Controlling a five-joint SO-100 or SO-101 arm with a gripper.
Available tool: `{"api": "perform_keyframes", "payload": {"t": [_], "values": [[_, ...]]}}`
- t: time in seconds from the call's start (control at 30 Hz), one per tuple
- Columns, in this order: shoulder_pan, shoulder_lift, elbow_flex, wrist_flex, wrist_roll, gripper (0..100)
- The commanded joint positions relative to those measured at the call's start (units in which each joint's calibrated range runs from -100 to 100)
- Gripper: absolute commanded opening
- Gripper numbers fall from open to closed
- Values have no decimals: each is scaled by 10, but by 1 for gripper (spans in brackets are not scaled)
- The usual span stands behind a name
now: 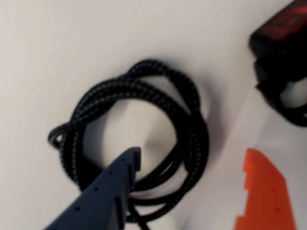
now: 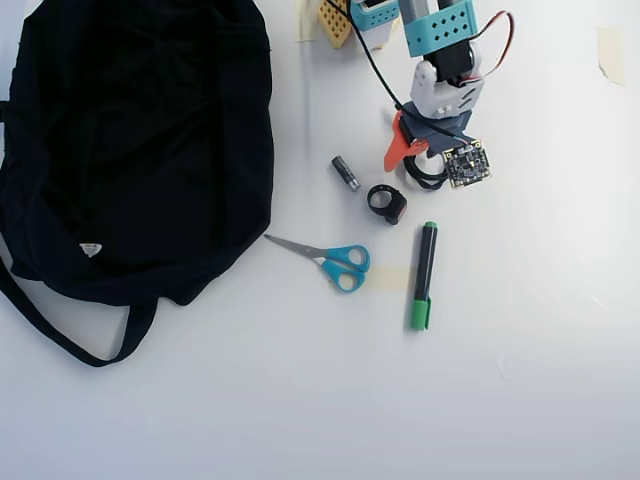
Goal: Put the cable into the black bag
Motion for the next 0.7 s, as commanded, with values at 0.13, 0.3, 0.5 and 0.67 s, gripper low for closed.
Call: {"api": "perform_keyframes", "payload": {"t": [0.13,0.3,0.5,0.67], "values": [[6,-1,17,-40,-1,28],[6,-1,18,-40,-1,27],[4,-1,18,-40,-1,17],[3,-2,17,-41,-1,6]]}}
